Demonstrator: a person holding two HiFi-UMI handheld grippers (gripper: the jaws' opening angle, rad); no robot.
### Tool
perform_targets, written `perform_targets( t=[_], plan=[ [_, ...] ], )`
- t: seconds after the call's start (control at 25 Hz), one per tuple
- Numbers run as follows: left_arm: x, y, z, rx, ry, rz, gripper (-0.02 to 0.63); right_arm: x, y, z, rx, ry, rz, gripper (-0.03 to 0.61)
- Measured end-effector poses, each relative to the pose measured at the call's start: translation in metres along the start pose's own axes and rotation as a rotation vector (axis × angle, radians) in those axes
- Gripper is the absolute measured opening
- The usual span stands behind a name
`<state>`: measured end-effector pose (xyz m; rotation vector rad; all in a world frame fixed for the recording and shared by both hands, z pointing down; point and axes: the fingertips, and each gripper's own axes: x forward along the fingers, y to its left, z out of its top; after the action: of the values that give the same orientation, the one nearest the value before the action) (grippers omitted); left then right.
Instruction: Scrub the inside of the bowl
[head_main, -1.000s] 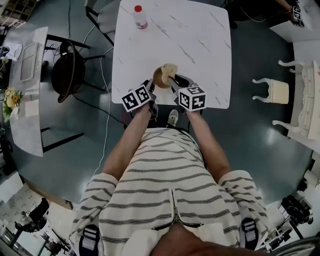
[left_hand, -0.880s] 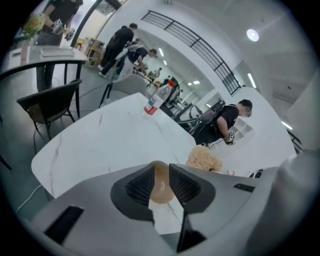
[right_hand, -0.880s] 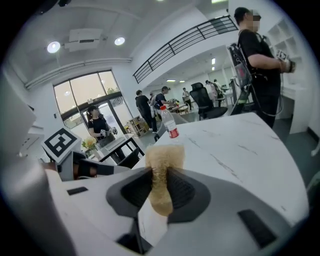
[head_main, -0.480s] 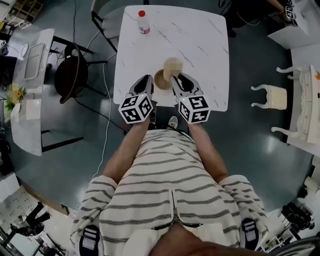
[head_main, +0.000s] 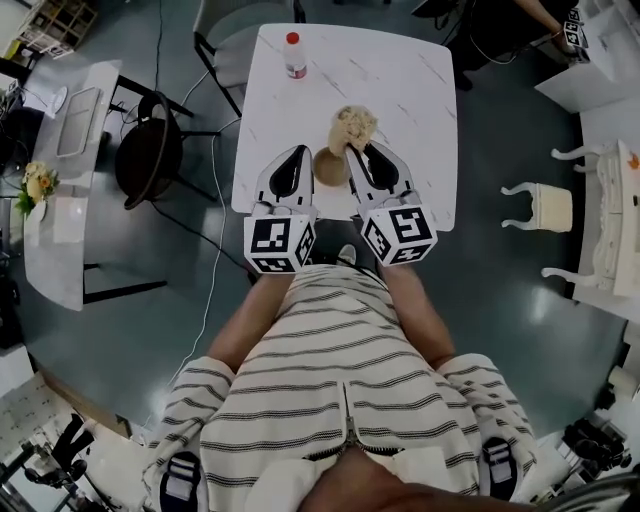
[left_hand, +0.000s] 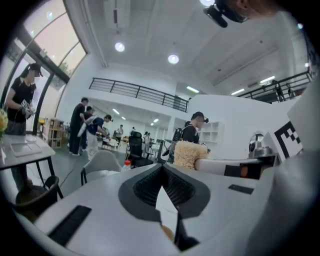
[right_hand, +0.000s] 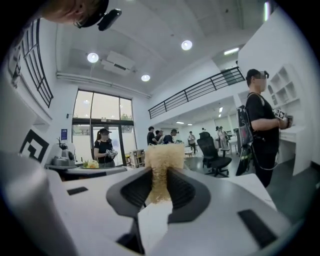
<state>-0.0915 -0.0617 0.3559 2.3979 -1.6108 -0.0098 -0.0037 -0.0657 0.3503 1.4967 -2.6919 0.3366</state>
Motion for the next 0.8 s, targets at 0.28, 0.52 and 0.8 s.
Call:
perform_targets(
  t=[0.28, 0.52, 0.8],
  plan=[
    [-0.021, -0.016, 0.041, 0.110, -0.109, -0.004, 0.005, -0.016, 0.016, 0.044, -0.054, -0.110, 0.003, 0.098],
    [-0.036, -0.027, 0.067, 0.169, -0.165, 0.004, 0.005, -0.028, 0.029, 0.072, -0.089, -0.175, 0.001, 0.098],
    [-0.045, -0.034, 0.086, 0.174, -0.193, -0.011, 0.005, -0.033, 0.042, 0.086, -0.099, -0.201, 0.004, 0.099]
  ],
)
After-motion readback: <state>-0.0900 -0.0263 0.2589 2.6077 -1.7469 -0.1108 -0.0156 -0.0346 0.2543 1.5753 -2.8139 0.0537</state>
